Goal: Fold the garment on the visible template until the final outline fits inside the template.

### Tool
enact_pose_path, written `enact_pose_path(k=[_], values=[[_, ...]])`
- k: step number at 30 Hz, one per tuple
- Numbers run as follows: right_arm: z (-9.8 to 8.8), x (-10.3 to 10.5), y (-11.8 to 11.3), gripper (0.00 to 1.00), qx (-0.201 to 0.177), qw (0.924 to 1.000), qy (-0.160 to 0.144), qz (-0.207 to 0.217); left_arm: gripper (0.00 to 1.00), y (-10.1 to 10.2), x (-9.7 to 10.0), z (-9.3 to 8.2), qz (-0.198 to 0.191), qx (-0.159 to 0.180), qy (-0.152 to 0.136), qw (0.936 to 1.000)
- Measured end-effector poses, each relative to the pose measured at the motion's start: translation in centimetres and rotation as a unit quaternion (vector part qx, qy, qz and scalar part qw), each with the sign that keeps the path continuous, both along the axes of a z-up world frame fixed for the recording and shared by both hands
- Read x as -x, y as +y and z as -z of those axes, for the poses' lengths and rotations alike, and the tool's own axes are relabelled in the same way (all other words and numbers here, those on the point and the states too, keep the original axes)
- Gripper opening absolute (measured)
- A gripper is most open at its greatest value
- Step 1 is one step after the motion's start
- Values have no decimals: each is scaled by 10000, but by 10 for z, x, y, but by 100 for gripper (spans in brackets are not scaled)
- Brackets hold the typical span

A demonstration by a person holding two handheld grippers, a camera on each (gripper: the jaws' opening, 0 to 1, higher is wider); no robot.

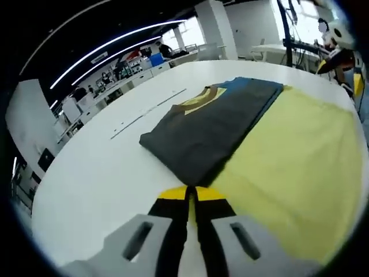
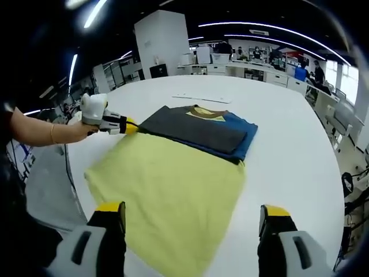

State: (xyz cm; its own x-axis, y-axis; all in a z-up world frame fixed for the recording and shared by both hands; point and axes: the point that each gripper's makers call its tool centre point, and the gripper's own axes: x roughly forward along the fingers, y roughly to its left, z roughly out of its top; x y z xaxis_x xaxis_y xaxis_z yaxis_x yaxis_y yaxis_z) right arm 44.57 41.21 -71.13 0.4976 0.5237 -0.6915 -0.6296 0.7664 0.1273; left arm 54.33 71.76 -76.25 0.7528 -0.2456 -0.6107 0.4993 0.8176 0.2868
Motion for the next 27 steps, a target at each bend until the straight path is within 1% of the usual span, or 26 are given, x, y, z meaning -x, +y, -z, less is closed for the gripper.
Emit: enact_pose_path(k=[5,6,8,9,14,16,18,21,22,24,27], values=[[-1,-1,0,97,-10,10000,-14,19,0,0,1,2,-54,-39,-12,10000],[-1,-1,0,97,-10,10000,-13,20,0,-1,1,3,-38,-86,-16,10000],[0,0,0,97,-9,10000,7,10,0,-1,1,4,43,-324,-104,9994],[0,0,0,97,-3,10000,15,1,0,-3,2,4,42,-363,-134,9992],[1,3,3,98,-20,10000,35,-52,0,-1,1,3,-128,-241,-149,9995],[1,3,4,98,-25,10000,36,-85,1,0,1,3,-180,-133,-107,9997],[1,3,5,98,-44,9999,33,-101,4,-1,2,2,-369,220,-1,9991],[-1,1,7,98,-112,9999,9,-113,15,2,3,-5,-593,631,26,9962],[-2,0,7,98,-135,9998,0,-124,20,2,3,-8,-638,767,2,9950],[-4,0,8,98,-162,9997,-20,-163,27,1,6,-16,-686,1057,-21,9920],[-4,1,9,98,-170,9995,-40,-266,38,4,12,-25,-623,1160,-88,9913]])
